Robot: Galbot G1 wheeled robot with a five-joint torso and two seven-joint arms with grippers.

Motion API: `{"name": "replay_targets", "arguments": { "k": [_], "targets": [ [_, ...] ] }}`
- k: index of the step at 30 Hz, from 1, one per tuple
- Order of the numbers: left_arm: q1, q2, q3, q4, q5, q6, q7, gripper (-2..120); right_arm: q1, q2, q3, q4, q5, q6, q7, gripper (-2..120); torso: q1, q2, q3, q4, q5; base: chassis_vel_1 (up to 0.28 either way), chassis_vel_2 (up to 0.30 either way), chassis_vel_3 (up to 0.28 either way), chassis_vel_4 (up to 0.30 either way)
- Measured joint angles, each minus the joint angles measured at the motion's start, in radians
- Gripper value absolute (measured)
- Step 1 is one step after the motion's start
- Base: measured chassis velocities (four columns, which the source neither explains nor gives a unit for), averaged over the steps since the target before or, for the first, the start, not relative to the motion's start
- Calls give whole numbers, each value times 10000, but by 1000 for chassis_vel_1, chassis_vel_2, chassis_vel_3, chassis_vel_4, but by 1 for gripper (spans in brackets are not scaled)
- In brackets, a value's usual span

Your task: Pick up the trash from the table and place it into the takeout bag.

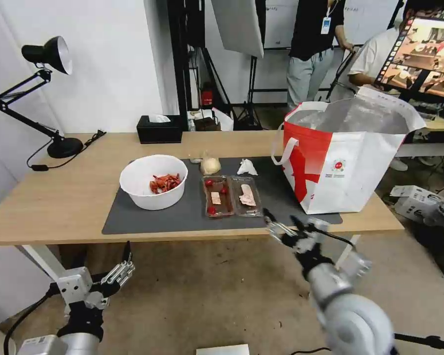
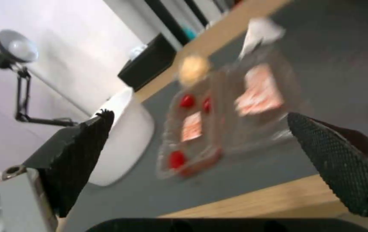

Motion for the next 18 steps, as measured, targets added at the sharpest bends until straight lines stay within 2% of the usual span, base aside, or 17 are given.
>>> {"name": "replay_targets", "arguments": {
  "k": [1, 5, 6, 12, 18],
  "targets": [
    [0, 0, 0, 0, 0, 0, 0, 100, 0, 0, 0, 0, 0, 0, 0, 100, 0, 0, 0, 0, 0, 0, 0, 0, 0],
    [218, -34, -50, 7, 297, -223, 1, 100, 1214, 536, -796, -648, 1908, 192, 1639, 100, 0, 0, 0, -1, 1, 0, 0, 0, 0],
    [218, -34, -50, 7, 297, -223, 1, 100, 1214, 536, -796, -648, 1908, 192, 1639, 100, 0, 0, 0, -1, 1, 0, 0, 0, 0],
    [320, -54, -54, 13, 489, -310, 5, 100, 2054, 1235, -1032, -1141, 3848, 636, 2893, 100, 1, 0, 0, -2, -1, 0, 0, 0, 0],
    [325, -57, -75, 16, 532, -310, 6, 100, 2467, 1717, -1023, -1464, 4831, 989, 3895, 100, 0, 0, 0, -2, 0, 0, 0, 0, 0]
  ]
}}
